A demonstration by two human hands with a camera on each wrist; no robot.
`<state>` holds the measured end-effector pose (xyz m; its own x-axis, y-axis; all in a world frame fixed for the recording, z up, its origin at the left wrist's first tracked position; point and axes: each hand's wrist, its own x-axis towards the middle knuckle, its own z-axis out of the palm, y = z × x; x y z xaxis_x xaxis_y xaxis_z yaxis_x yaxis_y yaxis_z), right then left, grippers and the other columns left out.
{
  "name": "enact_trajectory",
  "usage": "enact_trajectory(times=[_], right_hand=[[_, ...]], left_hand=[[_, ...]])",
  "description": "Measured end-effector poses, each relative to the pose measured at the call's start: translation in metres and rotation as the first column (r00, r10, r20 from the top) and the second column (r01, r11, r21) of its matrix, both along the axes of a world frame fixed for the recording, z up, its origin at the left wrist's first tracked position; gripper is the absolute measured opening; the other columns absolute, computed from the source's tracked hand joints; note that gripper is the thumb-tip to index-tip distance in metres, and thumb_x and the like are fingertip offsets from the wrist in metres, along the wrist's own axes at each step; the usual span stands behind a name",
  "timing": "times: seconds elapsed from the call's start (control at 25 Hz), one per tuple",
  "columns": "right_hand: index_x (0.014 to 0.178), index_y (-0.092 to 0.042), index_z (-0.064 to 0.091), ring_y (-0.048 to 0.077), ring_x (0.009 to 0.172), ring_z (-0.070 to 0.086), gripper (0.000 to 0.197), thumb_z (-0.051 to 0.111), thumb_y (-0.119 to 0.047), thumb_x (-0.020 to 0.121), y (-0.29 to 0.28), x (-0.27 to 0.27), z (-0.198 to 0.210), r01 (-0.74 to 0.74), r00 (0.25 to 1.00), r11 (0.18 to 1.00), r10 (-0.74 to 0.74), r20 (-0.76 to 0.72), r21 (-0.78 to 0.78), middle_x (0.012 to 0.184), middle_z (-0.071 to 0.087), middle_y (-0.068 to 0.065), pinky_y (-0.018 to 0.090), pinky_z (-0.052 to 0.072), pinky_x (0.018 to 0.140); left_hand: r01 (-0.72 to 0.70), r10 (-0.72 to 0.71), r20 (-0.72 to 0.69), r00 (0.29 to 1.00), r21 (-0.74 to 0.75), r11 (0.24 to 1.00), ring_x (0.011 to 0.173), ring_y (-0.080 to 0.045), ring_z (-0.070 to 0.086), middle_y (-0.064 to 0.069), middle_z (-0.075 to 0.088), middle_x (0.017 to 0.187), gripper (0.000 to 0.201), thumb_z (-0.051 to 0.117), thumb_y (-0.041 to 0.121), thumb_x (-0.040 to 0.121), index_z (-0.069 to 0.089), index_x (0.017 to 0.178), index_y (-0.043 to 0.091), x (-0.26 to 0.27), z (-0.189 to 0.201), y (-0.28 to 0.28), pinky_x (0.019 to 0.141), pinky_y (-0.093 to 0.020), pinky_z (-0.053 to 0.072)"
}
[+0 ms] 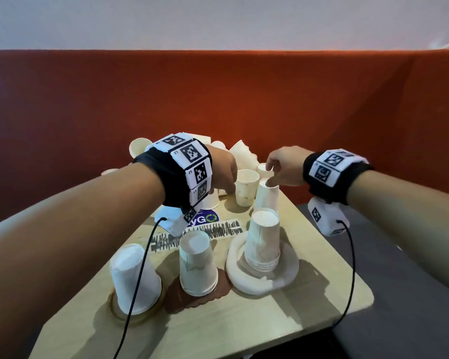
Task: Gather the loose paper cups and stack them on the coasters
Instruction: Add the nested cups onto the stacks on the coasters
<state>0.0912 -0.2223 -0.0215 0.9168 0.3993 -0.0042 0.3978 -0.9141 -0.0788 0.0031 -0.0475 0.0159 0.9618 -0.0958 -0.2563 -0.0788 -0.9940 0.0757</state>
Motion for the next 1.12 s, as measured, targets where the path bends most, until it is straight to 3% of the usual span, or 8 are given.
enact_trajectory(times=[0.12, 0.28, 0.4, 0.6, 0.76, 0.88, 0.96, 1.12], right_hand=[[0.124, -0.016, 0.061, 0.025, 0.099, 0.065, 0.056, 0.073, -0.050, 0.081, 0.012, 0.023, -0.029, 0.062, 0.998, 0.989, -0.066, -0.024, -0.134, 0.115, 0.068, 0.004, 0.034, 0.054, 0.079], [0.113, -0.018, 0.069, 0.023, 0.085, 0.067, 0.050, 0.079, -0.050, 0.074, 0.008, 0.031, -0.044, 0.097, 0.992, 0.987, -0.106, -0.070, -0.126, 0.098, 0.070, 0.002, 0.027, 0.047, 0.060], [0.100, -0.021, 0.069, 0.018, 0.078, 0.069, 0.048, 0.083, -0.054, 0.068, 0.004, 0.021, -0.016, 0.083, 0.994, 0.993, -0.089, -0.068, -0.082, 0.089, 0.071, -0.001, 0.029, 0.055, 0.063], [0.097, -0.027, 0.068, 0.009, 0.068, 0.073, 0.047, 0.085, -0.056, 0.064, 0.025, -0.011, 0.053, -0.105, 0.990, 0.972, 0.123, -0.076, 0.209, 0.082, 0.075, -0.006, 0.036, 0.061, 0.076], [0.101, -0.027, 0.068, 0.008, 0.068, 0.072, 0.046, 0.085, -0.051, 0.066, 0.060, -0.026, 0.067, -0.225, 0.968, 0.935, 0.246, -0.045, 0.275, 0.080, 0.076, -0.007, 0.034, 0.059, 0.073], [0.113, -0.030, 0.065, 0.012, 0.081, 0.073, 0.061, 0.087, -0.056, 0.062, 0.064, -0.021, 0.062, -0.256, 0.936, 0.911, 0.317, -0.153, 0.324, 0.094, 0.076, -0.005, 0.035, 0.059, 0.076], [0.122, -0.029, 0.062, 0.012, 0.087, 0.072, 0.065, 0.089, -0.046, 0.065, 0.059, -0.010, 0.052, -0.233, 0.907, 0.904, 0.335, -0.255, 0.359, 0.099, 0.075, -0.005, 0.033, 0.059, 0.075], [0.127, -0.035, 0.060, 0.001, 0.065, 0.071, 0.054, 0.081, -0.046, 0.078, 0.044, 0.030, 0.003, -0.139, 0.965, 0.989, 0.147, -0.218, 0.051, 0.070, 0.075, -0.013, 0.029, 0.057, 0.072]], left_hand=[[-0.020, 0.018, 0.051, 0.999, 0.022, 1.000, 0.087, -0.016, 0.064, 0.006, 0.064, 0.076, 0.039, 0.064, 0.035, 0.092, 0.066, 0.126, 0.016, 0.003, -0.003, 0.005, 0.076, -0.027, 0.048], [-0.038, 0.040, 0.062, 0.997, -0.028, 0.999, 0.095, -0.016, 0.071, 0.000, 0.076, 0.096, 0.039, 0.066, 0.036, 0.089, 0.068, 0.122, 0.016, 0.009, -0.011, 0.017, 0.082, -0.029, 0.053], [-0.038, 0.040, 0.044, 0.998, -0.050, 0.998, 0.095, -0.013, 0.071, 0.003, 0.076, 0.102, 0.045, 0.067, 0.044, 0.087, 0.064, 0.125, 0.021, 0.015, -0.018, 0.025, 0.086, -0.030, 0.054], [-0.004, 0.018, 0.108, 0.994, -0.128, 0.992, 0.109, -0.017, 0.062, 0.006, 0.067, 0.121, 0.078, 0.073, 0.066, 0.072, 0.052, 0.136, 0.026, 0.026, -0.032, 0.034, 0.099, -0.038, 0.049], [0.006, 0.074, 0.177, 0.982, -0.411, 0.912, 0.097, -0.011, 0.068, 0.012, 0.072, 0.101, 0.050, 0.084, 0.051, 0.067, 0.066, 0.109, 0.032, 0.024, -0.032, 0.049, 0.088, -0.031, 0.054], [-0.077, 0.160, 0.198, 0.967, -0.372, 0.925, 0.081, -0.009, 0.069, 0.011, 0.074, 0.089, 0.056, 0.088, 0.054, 0.053, 0.070, 0.099, 0.028, 0.022, -0.029, 0.067, 0.074, -0.030, 0.058], [-0.116, 0.189, 0.180, 0.965, -0.352, 0.929, 0.072, -0.010, 0.068, 0.010, 0.073, 0.080, 0.053, 0.089, 0.053, 0.052, 0.070, 0.093, 0.026, 0.020, -0.027, 0.078, 0.064, -0.026, 0.054], [-0.161, 0.242, 0.178, 0.954, -0.378, 0.912, 0.078, -0.010, 0.067, 0.011, 0.072, 0.086, 0.050, 0.089, 0.053, 0.053, 0.068, 0.091, 0.027, 0.015, -0.026, 0.092, 0.067, -0.026, 0.052]])
